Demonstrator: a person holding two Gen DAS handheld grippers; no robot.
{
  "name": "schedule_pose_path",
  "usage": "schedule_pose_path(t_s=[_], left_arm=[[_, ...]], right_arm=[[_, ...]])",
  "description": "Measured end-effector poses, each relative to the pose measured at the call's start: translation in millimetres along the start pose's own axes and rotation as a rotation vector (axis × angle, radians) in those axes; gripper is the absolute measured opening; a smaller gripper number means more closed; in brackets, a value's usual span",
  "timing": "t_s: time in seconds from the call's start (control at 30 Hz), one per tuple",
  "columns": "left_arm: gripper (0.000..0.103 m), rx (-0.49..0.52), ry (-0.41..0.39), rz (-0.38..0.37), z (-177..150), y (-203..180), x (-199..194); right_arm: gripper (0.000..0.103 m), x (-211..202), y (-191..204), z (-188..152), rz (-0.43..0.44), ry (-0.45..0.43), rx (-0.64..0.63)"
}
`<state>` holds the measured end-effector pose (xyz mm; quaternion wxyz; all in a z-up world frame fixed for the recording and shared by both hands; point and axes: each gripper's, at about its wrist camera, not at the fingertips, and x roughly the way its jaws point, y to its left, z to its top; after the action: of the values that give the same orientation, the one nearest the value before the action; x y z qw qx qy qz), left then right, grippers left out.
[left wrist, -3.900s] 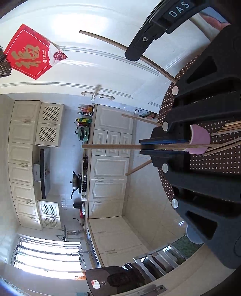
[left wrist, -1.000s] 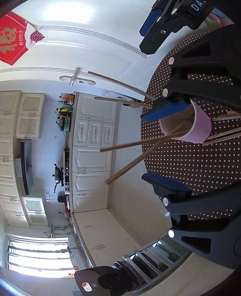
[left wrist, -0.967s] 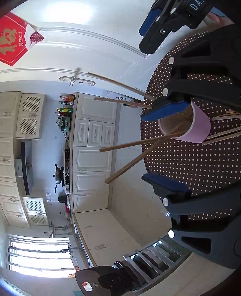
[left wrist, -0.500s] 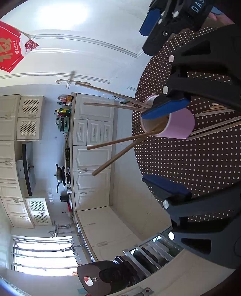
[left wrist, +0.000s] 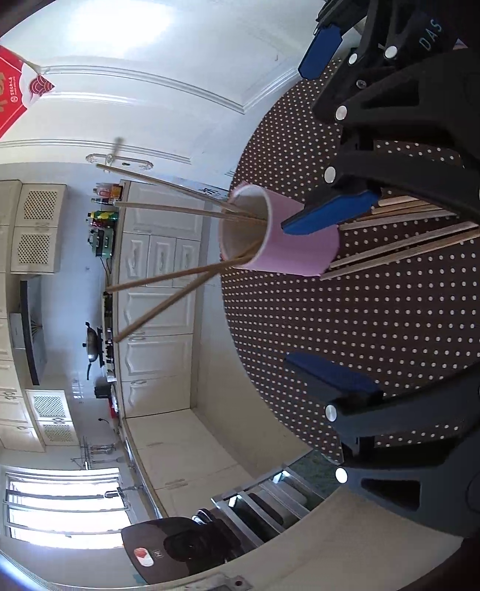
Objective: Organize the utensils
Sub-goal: 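Withdraw both open grippers up and away from the pink cup, then move both open grippers down to the chopstick pile beside the cup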
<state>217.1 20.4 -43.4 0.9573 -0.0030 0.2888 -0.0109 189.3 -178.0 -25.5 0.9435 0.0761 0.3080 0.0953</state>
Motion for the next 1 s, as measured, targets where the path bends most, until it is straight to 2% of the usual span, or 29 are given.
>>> schedule_pose_path(t_s=[0.4, 0.67, 1.0], left_arm=[[0.073, -0.049, 0.129, 0.053, -43, 24, 15], [0.075, -0.103, 0.205, 0.022, -75, 37, 20], [0.076, -0.093, 0.240, -0.010, -95, 31, 15]], right_arm=[[0.074, 12, -3, -35, -0.040, 0.103, -0.011], [0.074, 23, -3, -55, -0.086, 0.157, -0.017], [0.074, 33, -5, -72, -0.122, 0.200, -0.006]])
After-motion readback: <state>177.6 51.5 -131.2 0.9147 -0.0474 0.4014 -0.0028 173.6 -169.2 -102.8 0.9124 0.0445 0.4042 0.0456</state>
